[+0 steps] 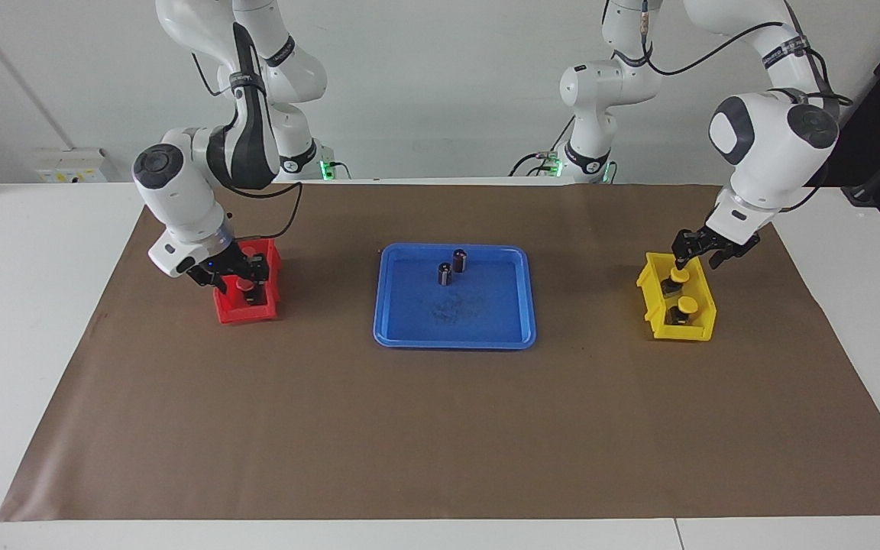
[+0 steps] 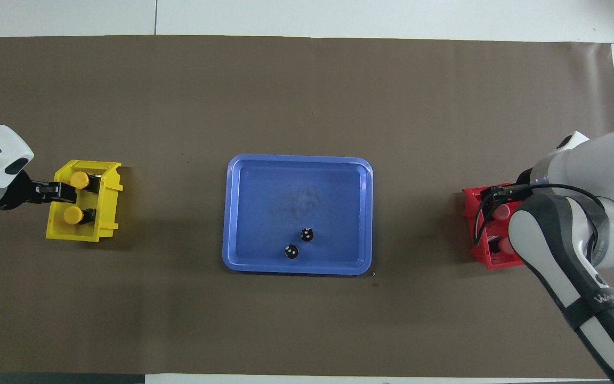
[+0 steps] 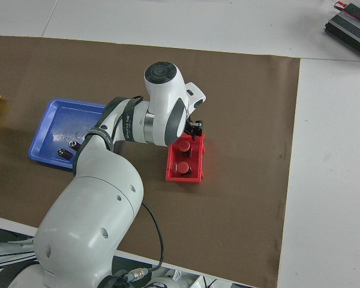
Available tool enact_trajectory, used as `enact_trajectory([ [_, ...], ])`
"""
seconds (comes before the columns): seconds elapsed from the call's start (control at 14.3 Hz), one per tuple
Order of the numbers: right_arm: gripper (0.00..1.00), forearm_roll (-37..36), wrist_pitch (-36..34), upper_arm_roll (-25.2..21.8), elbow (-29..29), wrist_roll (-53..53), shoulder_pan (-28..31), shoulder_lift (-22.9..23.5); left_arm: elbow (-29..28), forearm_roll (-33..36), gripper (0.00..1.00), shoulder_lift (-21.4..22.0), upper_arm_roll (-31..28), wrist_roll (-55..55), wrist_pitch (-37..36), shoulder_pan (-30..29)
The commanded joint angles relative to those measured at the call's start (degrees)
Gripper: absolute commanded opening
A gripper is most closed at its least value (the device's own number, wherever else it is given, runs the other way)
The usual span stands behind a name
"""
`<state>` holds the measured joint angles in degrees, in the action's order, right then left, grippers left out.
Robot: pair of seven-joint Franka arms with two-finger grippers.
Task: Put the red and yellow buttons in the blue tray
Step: 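Grasp a yellow button with the left gripper while the right gripper grasps a red button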
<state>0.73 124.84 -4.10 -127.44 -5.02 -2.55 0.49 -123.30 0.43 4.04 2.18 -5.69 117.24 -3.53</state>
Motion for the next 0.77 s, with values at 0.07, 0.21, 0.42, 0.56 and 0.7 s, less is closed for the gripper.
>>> enact_trajectory([
  [0.07,0.7,0.86,1.98,0.24,-4.04,-1.57,0.88,-2.51,-2.73,-0.61,0.7,0.62,0.11,-0.03,2.37,-0.51],
  [0.21,0.69,0.86,2.86,0.24,-4.75,-1.57,0.88,-2.78,-3.35,-0.61,0.7,0.27,0.11,-0.2,3.34,-1.48],
  [0.42,0.66,0.86,3.65,0.24,-5.19,-2.53,0.88,-2.87,-5.54,-0.61,0.7,0.0,0.11,-0.12,6.14,-1.57],
  [0.56,0.65,0.86,5.49,0.24,-6.33,-3.68,0.96,-2.95,-7.12,-0.61,0.7,-0.09,0.11,0.15,8.43,-1.57],
  [0.7,0.62,0.86,5.94,0.24,-6.95,-3.59,0.97,-3.31,-8.0,-0.61,0.7,-0.17,0.11,0.15,9.32,-1.57],
])
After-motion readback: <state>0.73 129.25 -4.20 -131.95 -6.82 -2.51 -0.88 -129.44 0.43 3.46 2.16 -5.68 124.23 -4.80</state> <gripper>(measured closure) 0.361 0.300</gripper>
